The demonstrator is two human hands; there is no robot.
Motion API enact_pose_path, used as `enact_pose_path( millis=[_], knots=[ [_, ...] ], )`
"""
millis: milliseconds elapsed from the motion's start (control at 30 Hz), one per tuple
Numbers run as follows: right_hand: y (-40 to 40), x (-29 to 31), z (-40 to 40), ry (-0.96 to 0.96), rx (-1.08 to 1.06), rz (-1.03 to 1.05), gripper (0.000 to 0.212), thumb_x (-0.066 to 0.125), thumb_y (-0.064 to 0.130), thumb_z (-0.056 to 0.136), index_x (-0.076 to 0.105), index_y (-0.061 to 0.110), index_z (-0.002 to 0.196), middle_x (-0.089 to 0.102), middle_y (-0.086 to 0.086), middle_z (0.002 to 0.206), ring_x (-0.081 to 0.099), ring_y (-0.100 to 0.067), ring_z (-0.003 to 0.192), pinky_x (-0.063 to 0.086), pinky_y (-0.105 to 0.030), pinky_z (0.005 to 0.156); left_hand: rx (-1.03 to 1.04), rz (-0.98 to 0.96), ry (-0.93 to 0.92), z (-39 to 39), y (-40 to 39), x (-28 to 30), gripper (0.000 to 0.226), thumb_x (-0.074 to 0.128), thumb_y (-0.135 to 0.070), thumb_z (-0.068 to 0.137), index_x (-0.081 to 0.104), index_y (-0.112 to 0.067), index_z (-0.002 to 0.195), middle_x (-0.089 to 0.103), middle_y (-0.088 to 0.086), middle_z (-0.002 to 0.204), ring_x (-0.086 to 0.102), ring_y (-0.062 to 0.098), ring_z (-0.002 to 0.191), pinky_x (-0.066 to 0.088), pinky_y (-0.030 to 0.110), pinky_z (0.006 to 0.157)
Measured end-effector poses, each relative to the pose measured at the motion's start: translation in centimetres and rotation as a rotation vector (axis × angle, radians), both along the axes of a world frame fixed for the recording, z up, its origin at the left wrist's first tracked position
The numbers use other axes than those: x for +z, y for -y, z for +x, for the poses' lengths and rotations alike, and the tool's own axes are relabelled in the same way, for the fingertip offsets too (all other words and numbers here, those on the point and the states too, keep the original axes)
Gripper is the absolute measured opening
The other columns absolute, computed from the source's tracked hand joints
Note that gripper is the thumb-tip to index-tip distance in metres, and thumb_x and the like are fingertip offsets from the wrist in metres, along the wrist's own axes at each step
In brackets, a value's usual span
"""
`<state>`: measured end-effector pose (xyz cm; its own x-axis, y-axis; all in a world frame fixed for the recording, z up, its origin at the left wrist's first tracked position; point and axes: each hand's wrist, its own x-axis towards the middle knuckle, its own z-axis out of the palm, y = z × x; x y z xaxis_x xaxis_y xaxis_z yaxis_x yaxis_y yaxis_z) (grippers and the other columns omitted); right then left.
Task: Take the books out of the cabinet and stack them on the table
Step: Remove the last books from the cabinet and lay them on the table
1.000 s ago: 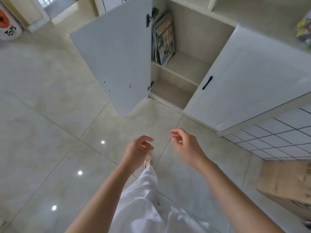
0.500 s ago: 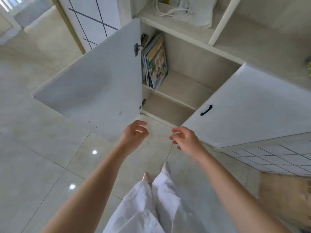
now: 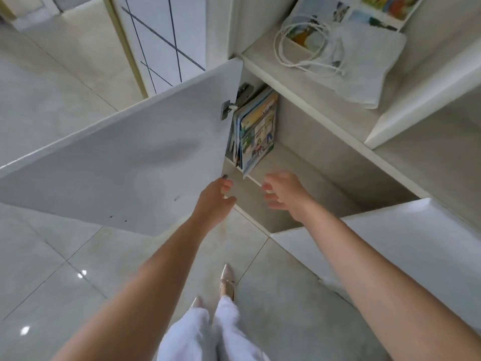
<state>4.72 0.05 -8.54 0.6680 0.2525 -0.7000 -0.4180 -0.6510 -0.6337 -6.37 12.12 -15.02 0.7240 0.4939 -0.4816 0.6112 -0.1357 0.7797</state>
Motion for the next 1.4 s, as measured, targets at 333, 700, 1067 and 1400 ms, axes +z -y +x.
enact_pose_path(
  millis=[333, 700, 1067, 1400],
  knots=[
    [-8.6, -6.2, 11.1, -0.311, -0.149, 0.086, 0.062, 0.062, 0.053, 0.085, 0.041, 0.016, 0.131, 0.05, -0.019, 0.132, 0.059, -0.038, 0.111, 0.056, -0.045, 0.083, -0.047, 0.021, 0.035, 7.5, -2.5, -6.4, 0.049, 0.06, -0.011, 0.085, 0.049, -0.018, 0.133, 0.056, 0.002, 0.134, 0.056, 0.011, 0.104, 0.041, 0.01, 0.073],
    [-12.3, -10.5, 16.3, -0.231, -0.038, 0.071, 0.079, 0.068, 0.058, 0.075, 0.032, 0.027, 0.139, 0.037, -0.021, 0.147, 0.054, -0.047, 0.115, 0.043, -0.06, 0.101, -0.004, 0.046, 0.064, 12.8, -3.6, -11.9, 0.061, 0.06, -0.01, 0.084, 0.035, -0.016, 0.139, 0.049, 0.008, 0.135, 0.054, 0.027, 0.117, 0.047, 0.032, 0.084],
    [-10.0, -10.6, 17.8, -0.29, -0.032, 0.141, 0.022, 0.043, 0.016, 0.072, 0.05, 0.007, 0.091, 0.058, -0.023, 0.103, 0.06, -0.048, 0.103, 0.041, -0.068, 0.096, 0.19, 0.093, 0.254, 15.4, -1.9, -14.2, 0.082, 0.066, -0.016, 0.083, 0.018, -0.025, 0.149, 0.037, 0.004, 0.144, 0.048, 0.023, 0.124, 0.042, 0.028, 0.082],
    [-8.8, -11.6, 17.5, -0.213, -0.14, 0.162, 0.039, 0.055, 0.036, 0.091, 0.051, 0.008, 0.118, 0.06, -0.027, 0.112, 0.062, -0.045, 0.099, 0.05, -0.063, 0.089, 0.309, 0.217, 0.369, 16.3, 0.4, -14.5, 0.084, 0.068, -0.006, 0.077, 0.023, -0.02, 0.147, 0.026, 0.004, 0.144, 0.047, 0.014, 0.111, 0.053, 0.025, 0.077]
  ],
)
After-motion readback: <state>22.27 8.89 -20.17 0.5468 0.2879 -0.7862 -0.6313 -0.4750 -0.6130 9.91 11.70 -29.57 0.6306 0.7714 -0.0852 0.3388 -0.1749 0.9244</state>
